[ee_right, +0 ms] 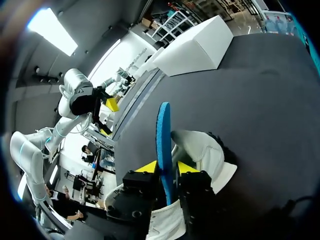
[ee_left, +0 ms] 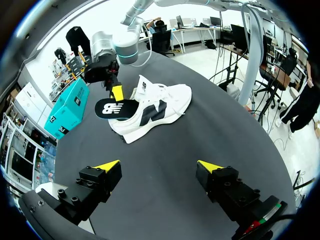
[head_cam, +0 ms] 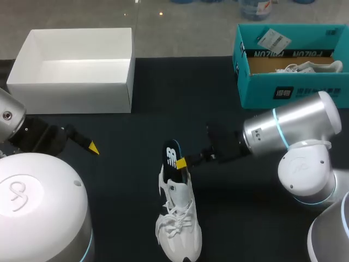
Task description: Take the shoe out of the shoebox, open the shoe tongue, remove and reinsert the insole, then place the shoe into the shoebox
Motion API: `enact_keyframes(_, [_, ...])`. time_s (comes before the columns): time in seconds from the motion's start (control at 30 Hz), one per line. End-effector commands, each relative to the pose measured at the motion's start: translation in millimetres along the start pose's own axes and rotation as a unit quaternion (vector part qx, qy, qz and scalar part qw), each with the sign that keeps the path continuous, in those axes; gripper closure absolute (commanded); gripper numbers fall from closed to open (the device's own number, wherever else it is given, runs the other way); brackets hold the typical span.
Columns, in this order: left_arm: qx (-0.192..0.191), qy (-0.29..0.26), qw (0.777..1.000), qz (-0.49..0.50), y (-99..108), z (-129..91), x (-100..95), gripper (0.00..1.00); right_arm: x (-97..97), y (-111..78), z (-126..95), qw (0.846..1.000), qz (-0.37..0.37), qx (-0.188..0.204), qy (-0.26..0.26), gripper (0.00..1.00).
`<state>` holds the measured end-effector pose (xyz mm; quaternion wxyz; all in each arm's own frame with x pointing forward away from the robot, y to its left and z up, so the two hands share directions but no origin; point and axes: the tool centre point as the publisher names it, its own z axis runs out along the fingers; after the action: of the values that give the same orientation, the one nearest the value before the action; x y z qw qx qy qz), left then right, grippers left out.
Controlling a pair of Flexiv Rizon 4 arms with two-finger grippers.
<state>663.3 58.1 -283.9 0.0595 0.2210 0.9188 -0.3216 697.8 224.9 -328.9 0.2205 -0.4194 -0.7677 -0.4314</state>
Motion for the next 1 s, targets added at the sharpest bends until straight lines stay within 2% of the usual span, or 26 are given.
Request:
enact_keyframes(0.03, [-0.002,0.0,1.0,0.0,-0.7,0.2,0.3,0.0,-1.6,1.1,1.3,1.0,0.002,0.005,-0.002,1.0])
enact_keyframes(0.33, [-0.002,0.0,1.0,0.0,-0.7,0.2,0.3,0.0,-1.1,-0.6,0.3,1.0,0.004,0.006,-0.004,1.0])
enact_keyframes(0.67, [-0.002,0.0,1.0,0.0,-0.7,0.2,0.3,0.0,5.8,-30.2,12.1,0.999,0.033,0.003,0.005,1.0])
enact_keyframes(1.0, [-0.002,0.0,1.0,0.0,-0.7,0.2,0.3,0.0,7.9,-44.6,23.5,0.999,0.052,0.005,0.011,1.0])
